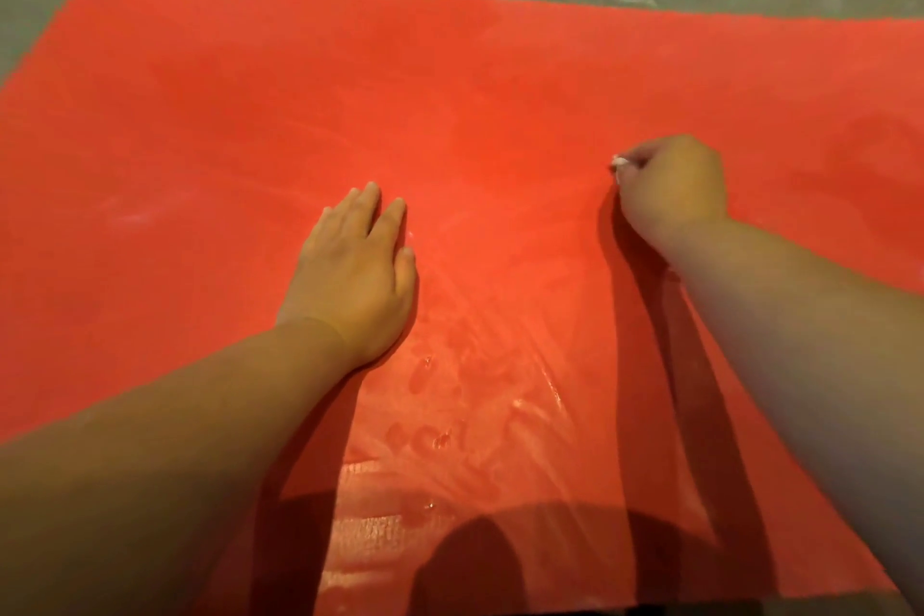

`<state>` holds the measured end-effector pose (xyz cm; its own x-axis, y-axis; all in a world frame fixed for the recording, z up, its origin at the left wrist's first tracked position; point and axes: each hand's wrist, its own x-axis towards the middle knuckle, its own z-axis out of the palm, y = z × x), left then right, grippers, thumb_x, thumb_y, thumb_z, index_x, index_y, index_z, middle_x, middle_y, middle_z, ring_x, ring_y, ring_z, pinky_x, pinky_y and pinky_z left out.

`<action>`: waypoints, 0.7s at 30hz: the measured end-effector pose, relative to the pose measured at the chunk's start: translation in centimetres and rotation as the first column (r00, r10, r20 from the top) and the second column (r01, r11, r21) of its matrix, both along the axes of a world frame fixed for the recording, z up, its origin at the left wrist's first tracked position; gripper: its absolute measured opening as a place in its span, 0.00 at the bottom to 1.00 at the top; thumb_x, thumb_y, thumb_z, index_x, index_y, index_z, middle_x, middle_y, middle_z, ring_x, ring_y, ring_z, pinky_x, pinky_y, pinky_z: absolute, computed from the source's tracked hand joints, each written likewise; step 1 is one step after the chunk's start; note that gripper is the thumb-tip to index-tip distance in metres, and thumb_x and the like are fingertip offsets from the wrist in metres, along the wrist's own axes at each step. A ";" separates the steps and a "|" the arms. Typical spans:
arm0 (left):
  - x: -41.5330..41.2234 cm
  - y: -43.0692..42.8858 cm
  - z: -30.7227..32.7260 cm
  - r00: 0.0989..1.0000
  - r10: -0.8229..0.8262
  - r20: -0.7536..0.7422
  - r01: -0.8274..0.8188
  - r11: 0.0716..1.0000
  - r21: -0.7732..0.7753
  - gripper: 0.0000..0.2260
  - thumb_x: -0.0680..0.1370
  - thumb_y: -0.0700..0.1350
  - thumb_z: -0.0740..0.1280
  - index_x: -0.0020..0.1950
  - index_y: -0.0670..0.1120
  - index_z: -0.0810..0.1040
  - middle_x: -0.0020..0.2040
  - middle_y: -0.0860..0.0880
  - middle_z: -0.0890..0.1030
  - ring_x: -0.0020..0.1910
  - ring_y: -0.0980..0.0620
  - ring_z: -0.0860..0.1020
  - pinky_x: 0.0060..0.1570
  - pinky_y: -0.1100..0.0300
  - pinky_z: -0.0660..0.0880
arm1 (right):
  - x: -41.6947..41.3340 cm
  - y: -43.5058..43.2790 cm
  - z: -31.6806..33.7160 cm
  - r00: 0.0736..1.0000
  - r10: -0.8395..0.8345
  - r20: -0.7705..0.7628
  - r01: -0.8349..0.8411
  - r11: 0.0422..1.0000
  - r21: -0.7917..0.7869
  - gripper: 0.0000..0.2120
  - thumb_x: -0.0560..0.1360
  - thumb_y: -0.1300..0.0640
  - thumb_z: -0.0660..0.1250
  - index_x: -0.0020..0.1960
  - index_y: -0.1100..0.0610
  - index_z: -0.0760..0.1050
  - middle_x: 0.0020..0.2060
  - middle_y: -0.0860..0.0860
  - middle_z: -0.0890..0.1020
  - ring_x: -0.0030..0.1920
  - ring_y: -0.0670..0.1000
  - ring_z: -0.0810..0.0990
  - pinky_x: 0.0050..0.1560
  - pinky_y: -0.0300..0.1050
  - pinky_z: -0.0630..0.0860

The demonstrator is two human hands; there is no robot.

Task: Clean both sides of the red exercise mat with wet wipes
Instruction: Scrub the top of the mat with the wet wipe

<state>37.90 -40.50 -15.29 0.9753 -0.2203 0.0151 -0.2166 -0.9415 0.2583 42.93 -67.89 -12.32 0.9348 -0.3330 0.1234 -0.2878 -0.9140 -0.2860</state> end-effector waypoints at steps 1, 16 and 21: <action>0.0 0.0 0.0 1.000 -0.002 0.000 0.002 1.000 -0.003 0.24 0.81 0.50 0.53 0.77 0.45 0.59 0.78 0.43 0.55 0.77 0.45 0.52 0.76 0.52 0.46 | 0.1 0.8 -0.5 1.000 -0.026 0.017 0.026 0.999 0.024 0.12 0.76 0.61 0.63 0.56 0.60 0.81 0.53 0.62 0.82 0.55 0.60 0.79 0.53 0.46 0.72; -0.1 0.0 0.3 1.000 -0.003 0.001 0.003 1.000 -0.002 0.29 0.77 0.54 0.47 0.77 0.47 0.59 0.78 0.43 0.55 0.77 0.47 0.52 0.76 0.54 0.45 | 2.7 3.2 -1.8 0.994 0.047 0.095 -0.052 0.997 0.054 0.13 0.74 0.61 0.62 0.53 0.60 0.82 0.52 0.60 0.82 0.55 0.59 0.78 0.56 0.46 0.70; -0.2 -0.1 0.3 1.000 0.001 0.009 -0.001 1.000 0.001 0.30 0.76 0.54 0.48 0.77 0.46 0.61 0.78 0.42 0.57 0.77 0.45 0.54 0.76 0.53 0.47 | -0.9 11.4 -2.7 0.671 0.715 0.196 -0.729 0.684 0.001 0.09 0.72 0.60 0.65 0.47 0.58 0.83 0.45 0.54 0.82 0.48 0.56 0.79 0.53 0.45 0.70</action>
